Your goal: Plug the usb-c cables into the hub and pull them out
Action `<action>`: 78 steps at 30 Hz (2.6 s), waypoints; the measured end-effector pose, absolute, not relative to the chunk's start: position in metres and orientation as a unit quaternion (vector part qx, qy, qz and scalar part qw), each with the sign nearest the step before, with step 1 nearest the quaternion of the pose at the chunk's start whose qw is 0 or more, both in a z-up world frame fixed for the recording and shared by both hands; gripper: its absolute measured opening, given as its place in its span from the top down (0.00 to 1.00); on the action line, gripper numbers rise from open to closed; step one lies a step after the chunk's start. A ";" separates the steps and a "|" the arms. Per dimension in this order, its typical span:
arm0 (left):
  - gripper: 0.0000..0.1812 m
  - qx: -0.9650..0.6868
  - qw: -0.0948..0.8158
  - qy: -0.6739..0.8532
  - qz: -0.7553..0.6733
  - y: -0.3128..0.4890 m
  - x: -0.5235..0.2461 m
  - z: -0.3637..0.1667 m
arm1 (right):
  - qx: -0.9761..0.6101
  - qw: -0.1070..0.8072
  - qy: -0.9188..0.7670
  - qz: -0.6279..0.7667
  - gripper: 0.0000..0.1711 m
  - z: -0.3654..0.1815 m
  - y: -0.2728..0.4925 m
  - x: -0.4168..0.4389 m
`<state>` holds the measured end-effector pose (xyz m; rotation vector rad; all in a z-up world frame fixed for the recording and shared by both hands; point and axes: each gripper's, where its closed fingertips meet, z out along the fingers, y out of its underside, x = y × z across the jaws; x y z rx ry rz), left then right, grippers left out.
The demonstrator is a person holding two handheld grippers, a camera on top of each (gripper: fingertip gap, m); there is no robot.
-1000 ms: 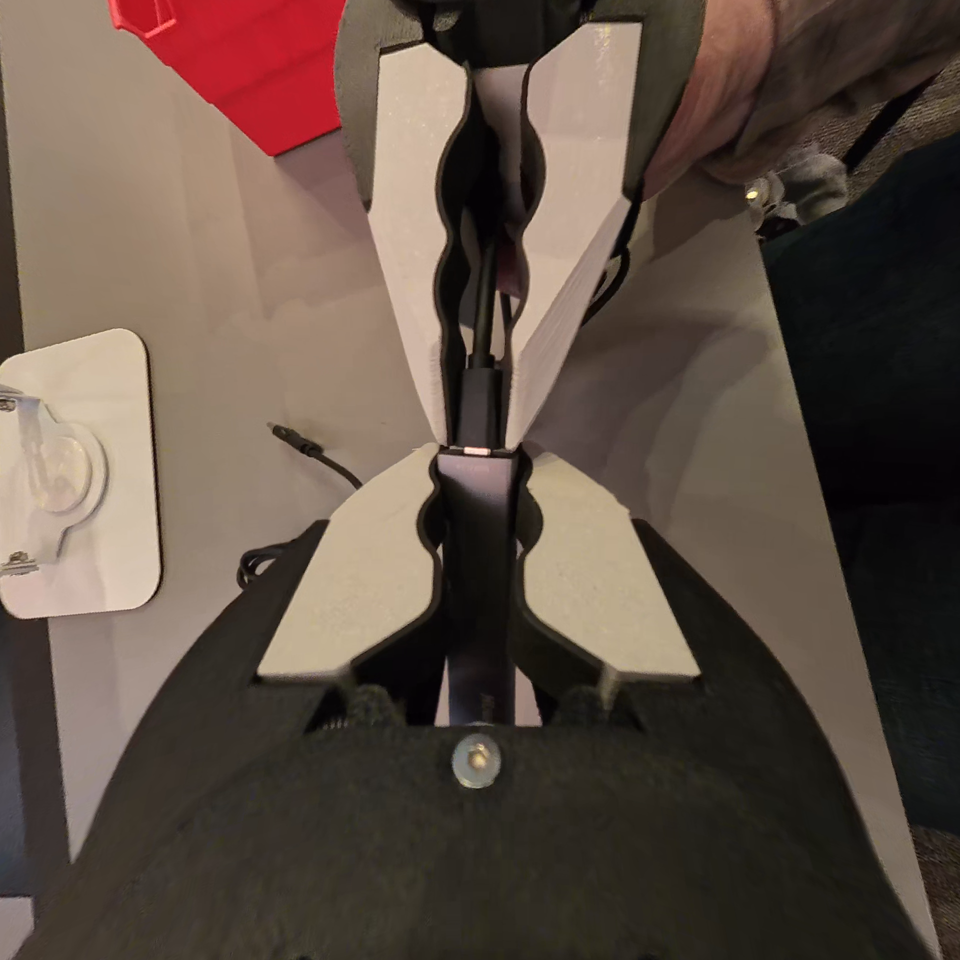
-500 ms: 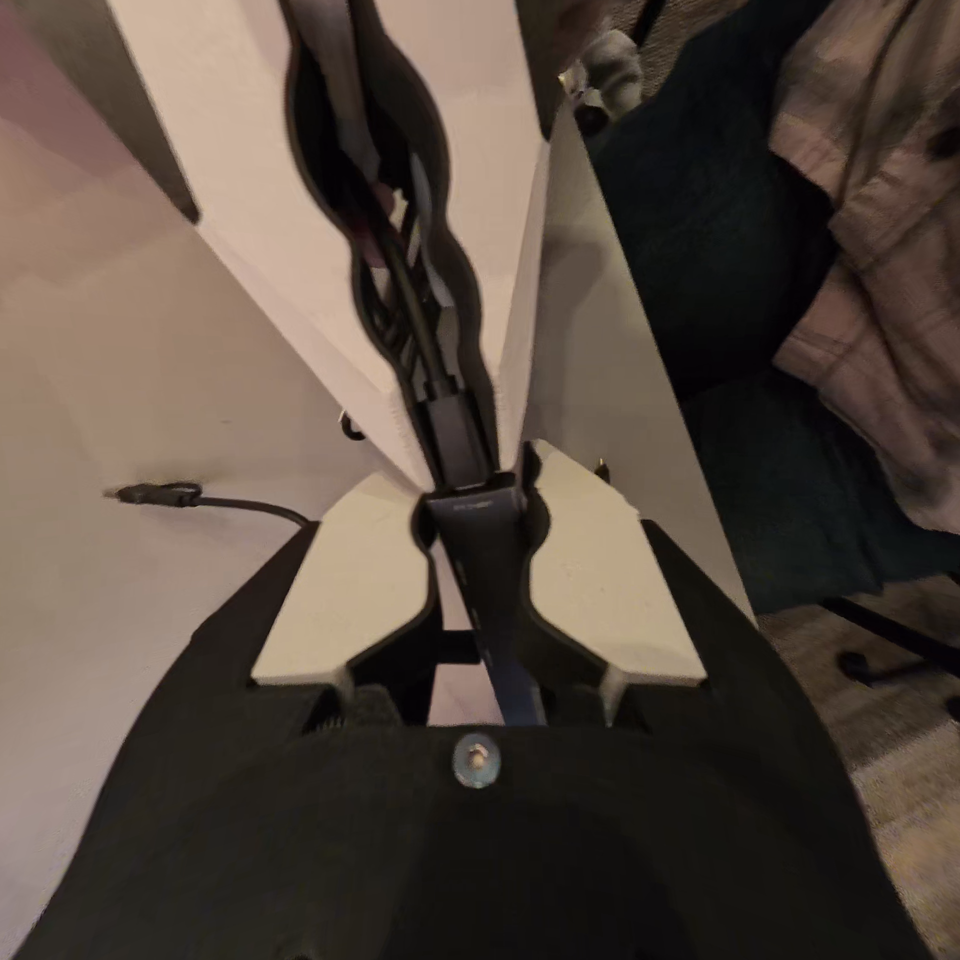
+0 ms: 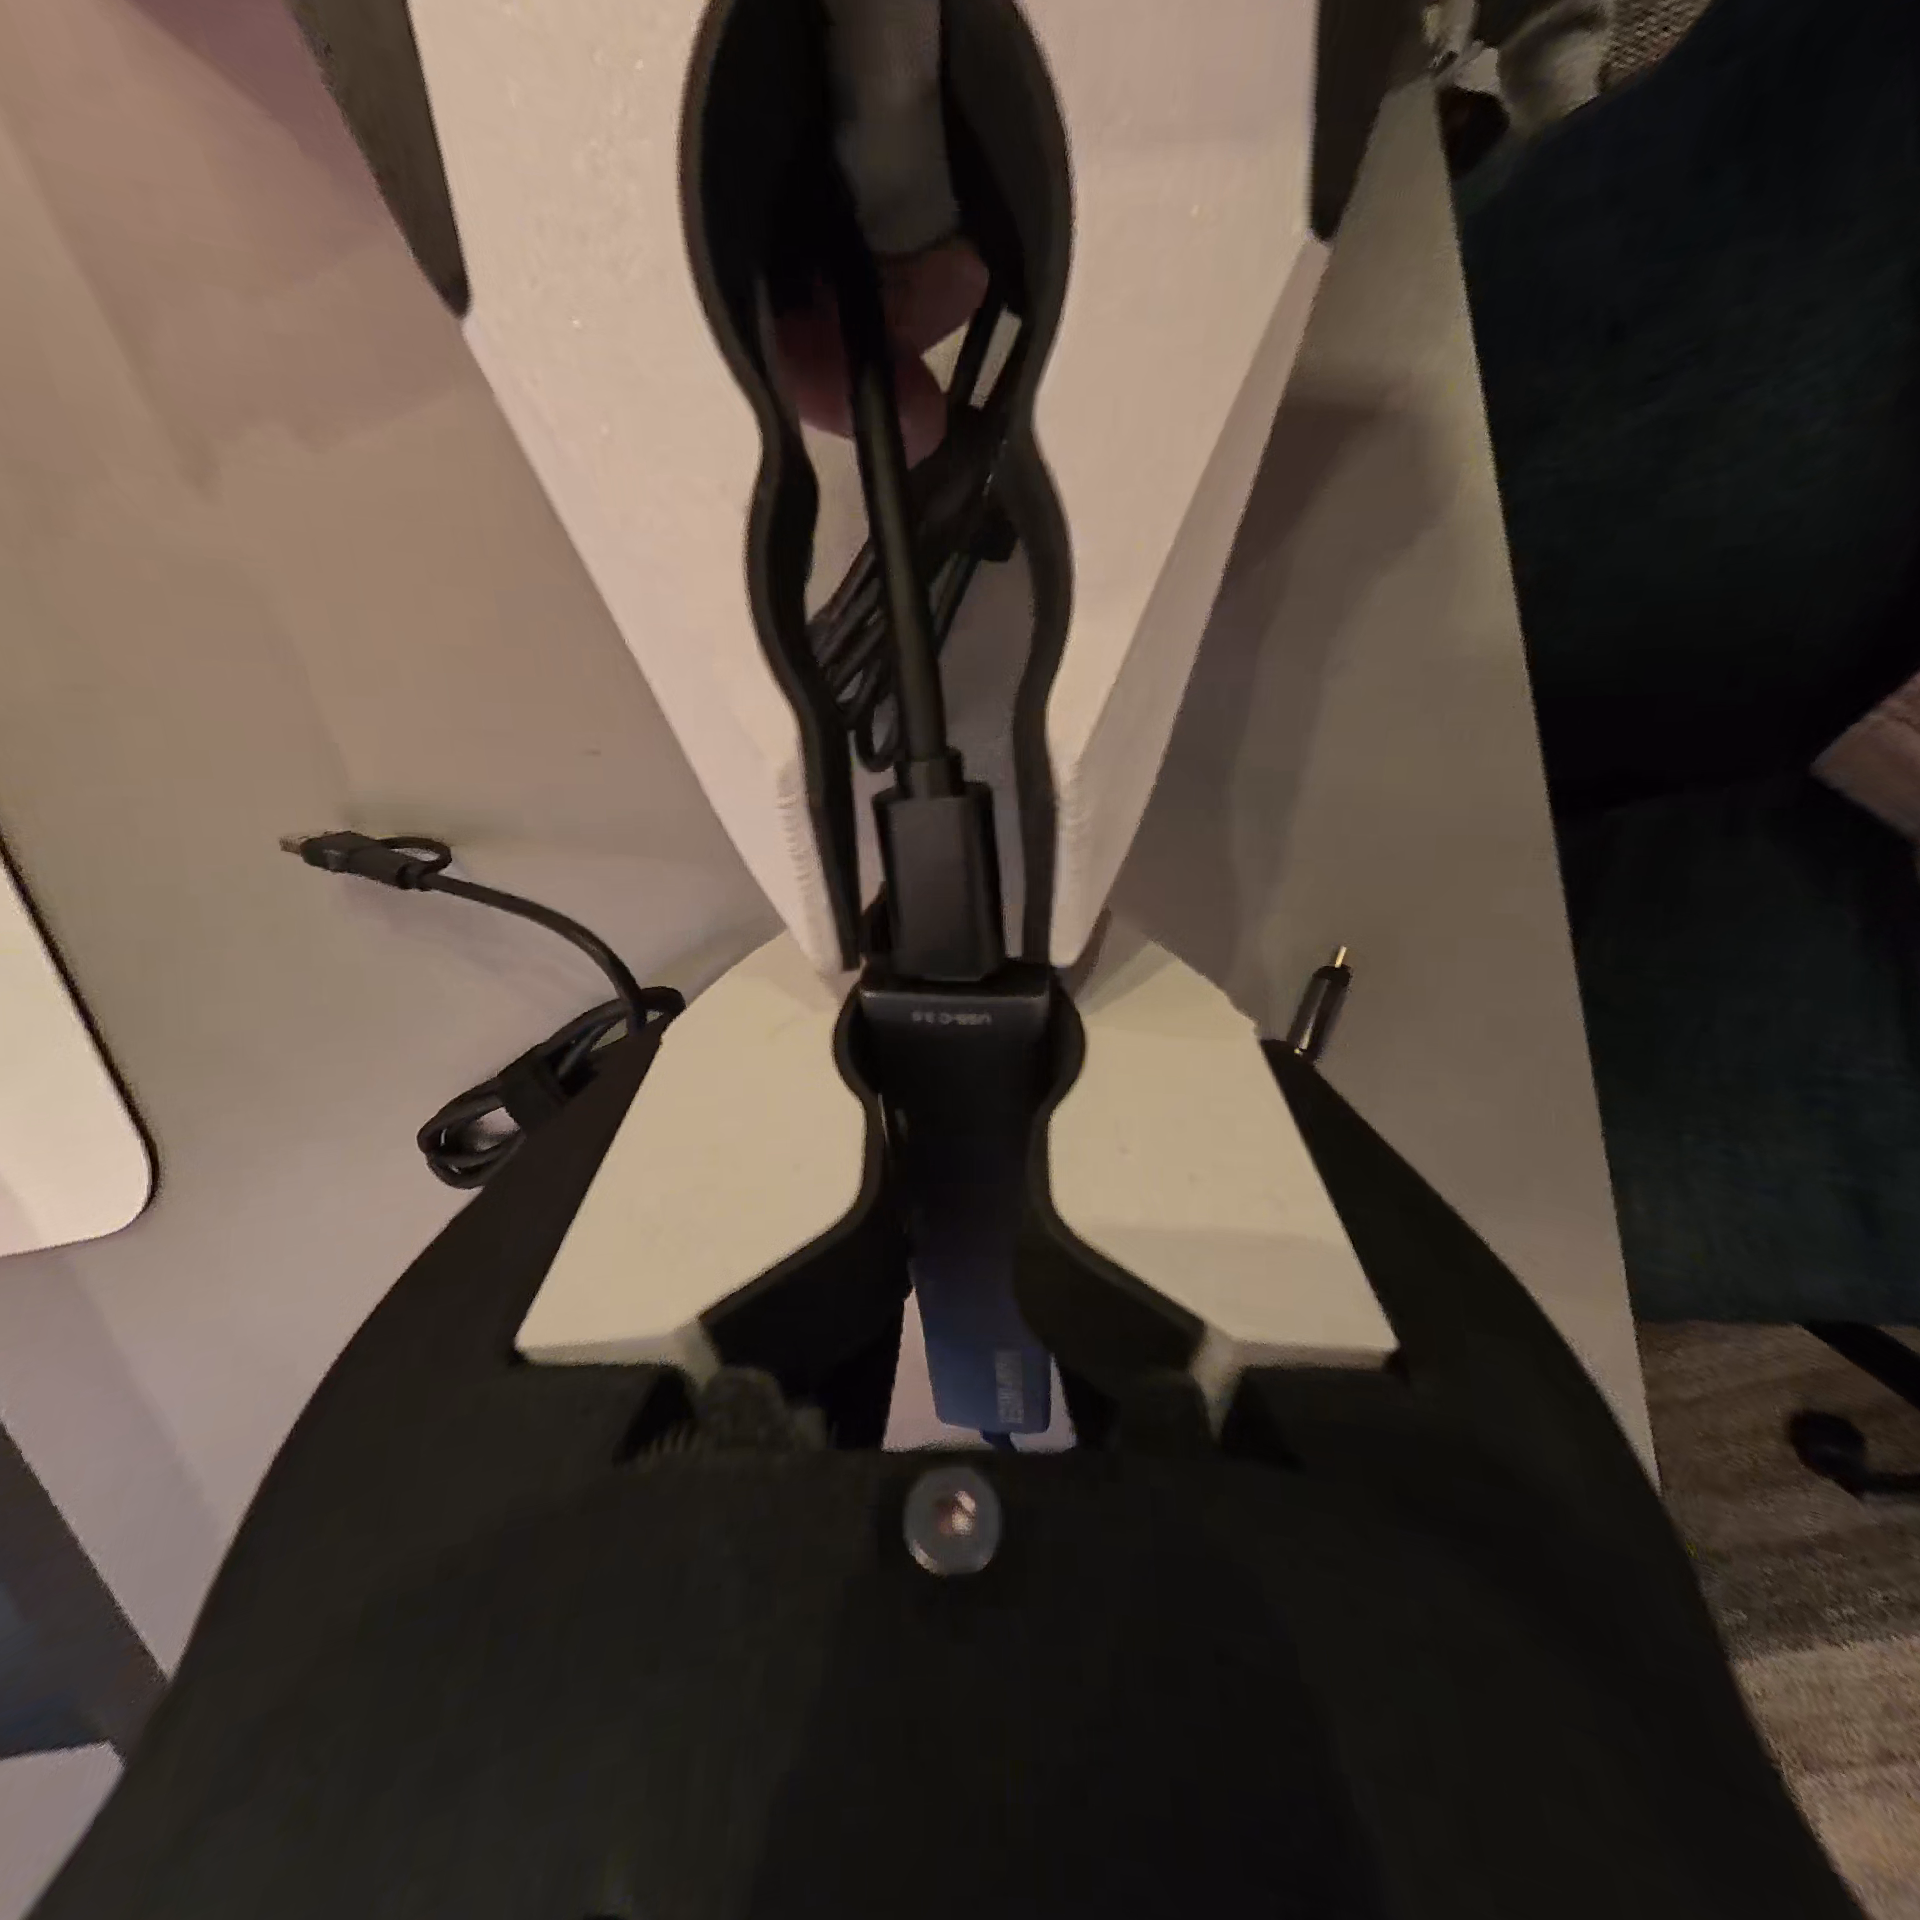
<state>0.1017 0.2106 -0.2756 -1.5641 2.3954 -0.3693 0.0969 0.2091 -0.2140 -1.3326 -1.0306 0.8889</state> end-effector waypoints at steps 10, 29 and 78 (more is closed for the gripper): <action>0.88 -0.564 0.204 0.797 -0.078 0.219 0.107 -0.272 | -0.581 0.582 -0.446 0.354 0.94 -0.213 0.206 0.099; 0.84 -0.494 0.165 0.844 -0.126 0.193 0.107 -0.270 | -0.549 0.561 -0.515 0.345 0.94 -0.213 0.191 0.086; 0.88 -0.500 0.117 0.851 -0.112 0.184 0.105 -0.273 | -0.524 0.586 -0.493 0.373 0.94 -0.207 0.184 0.095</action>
